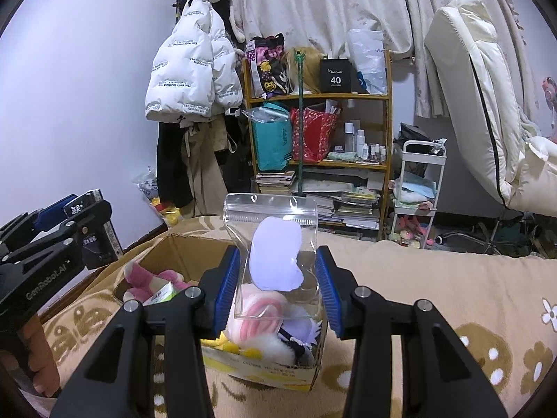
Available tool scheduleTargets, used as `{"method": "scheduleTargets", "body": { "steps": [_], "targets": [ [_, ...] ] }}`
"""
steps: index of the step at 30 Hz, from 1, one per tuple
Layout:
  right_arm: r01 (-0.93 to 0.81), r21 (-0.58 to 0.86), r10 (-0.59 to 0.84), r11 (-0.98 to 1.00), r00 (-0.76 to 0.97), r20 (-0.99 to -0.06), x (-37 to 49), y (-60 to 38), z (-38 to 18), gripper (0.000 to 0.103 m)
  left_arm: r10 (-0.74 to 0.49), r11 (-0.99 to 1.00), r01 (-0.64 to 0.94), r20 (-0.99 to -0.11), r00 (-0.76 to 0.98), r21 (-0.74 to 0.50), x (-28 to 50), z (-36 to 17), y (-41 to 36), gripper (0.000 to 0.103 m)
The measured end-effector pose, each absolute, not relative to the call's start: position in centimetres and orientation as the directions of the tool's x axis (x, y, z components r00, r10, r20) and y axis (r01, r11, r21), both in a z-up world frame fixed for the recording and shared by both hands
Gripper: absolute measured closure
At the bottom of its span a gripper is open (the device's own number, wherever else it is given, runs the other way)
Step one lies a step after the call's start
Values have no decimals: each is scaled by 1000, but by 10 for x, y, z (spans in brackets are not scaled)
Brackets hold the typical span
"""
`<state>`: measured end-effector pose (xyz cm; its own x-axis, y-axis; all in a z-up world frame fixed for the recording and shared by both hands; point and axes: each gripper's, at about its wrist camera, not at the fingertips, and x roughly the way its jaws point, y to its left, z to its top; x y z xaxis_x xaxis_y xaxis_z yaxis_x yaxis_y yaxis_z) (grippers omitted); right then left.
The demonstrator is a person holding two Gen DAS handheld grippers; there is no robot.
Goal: Organize soft objects
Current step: 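Carry the black tissue pack and clear bag over the box and release both inside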
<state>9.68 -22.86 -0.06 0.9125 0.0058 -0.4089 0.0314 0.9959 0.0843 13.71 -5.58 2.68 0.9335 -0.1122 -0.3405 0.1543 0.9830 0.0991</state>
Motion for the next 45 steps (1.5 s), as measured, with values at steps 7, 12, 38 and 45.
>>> {"method": "scheduleTargets", "body": {
  "steps": [7,12,38,45],
  "targets": [
    [21,112,29,994,903,-429,114,-231,-10,56,-123,982,165,-361,925,89,157,17,-61,52],
    [17,131,45,991,888,-457,121,-234,-21,56,-155,980,191,-403,902,50,168,8,-62,52],
    [-45,153,126,987,808,-575,136,-225,-62,53,-193,969,245,-503,842,37,182,-21,-71,26],
    [-46,147,123,988,814,-567,136,-225,-62,53,-187,975,223,-508,841,10,184,-19,-61,19]
  ]
}}
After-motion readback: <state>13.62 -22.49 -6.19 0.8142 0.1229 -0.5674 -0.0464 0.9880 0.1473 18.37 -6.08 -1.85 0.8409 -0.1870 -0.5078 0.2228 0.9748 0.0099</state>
